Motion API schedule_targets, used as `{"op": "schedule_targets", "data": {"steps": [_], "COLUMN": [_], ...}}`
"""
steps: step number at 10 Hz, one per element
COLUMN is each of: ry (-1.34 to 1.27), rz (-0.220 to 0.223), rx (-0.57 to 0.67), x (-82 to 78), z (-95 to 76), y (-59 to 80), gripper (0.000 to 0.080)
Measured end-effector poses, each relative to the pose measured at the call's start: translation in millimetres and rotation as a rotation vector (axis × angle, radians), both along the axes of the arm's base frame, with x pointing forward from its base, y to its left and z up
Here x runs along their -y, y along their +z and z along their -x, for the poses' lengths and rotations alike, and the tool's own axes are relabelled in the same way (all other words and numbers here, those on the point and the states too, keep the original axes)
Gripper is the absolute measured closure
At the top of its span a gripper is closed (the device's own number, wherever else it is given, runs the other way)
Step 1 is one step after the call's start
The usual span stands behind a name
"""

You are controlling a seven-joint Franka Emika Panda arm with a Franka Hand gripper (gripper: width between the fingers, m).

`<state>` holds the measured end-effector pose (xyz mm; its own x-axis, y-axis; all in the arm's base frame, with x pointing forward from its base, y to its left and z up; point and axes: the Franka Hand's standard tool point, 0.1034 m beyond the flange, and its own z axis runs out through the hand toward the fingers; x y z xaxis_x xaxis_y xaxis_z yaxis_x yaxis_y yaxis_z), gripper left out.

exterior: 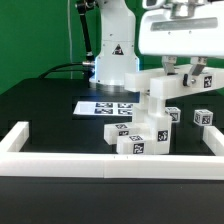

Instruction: Assemble chair

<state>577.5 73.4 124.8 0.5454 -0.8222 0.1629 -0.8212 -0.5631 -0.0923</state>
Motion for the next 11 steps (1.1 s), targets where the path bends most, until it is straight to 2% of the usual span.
{"op": "schedule_targets", "data": {"steps": [3, 6, 7, 9, 11], "ry": [-0.006, -0.031, -0.029, -0.002, -0.002], "rz": [-0.01, -0.039, -0.04, -0.027, -0.024], "rx": [-0.012, -0.028, -0.028, -0.031, -0.032], "x": [1.2, -5.5, -3.6, 11.3, 12.3], "z": [1.2, 3.3, 2.3, 3.8, 7.5], "y": [-0.4, 9.4, 11.8, 10.4, 5.9], "gripper": [0.0508, 0.0508, 0.0508, 0.0508, 0.0508]}}
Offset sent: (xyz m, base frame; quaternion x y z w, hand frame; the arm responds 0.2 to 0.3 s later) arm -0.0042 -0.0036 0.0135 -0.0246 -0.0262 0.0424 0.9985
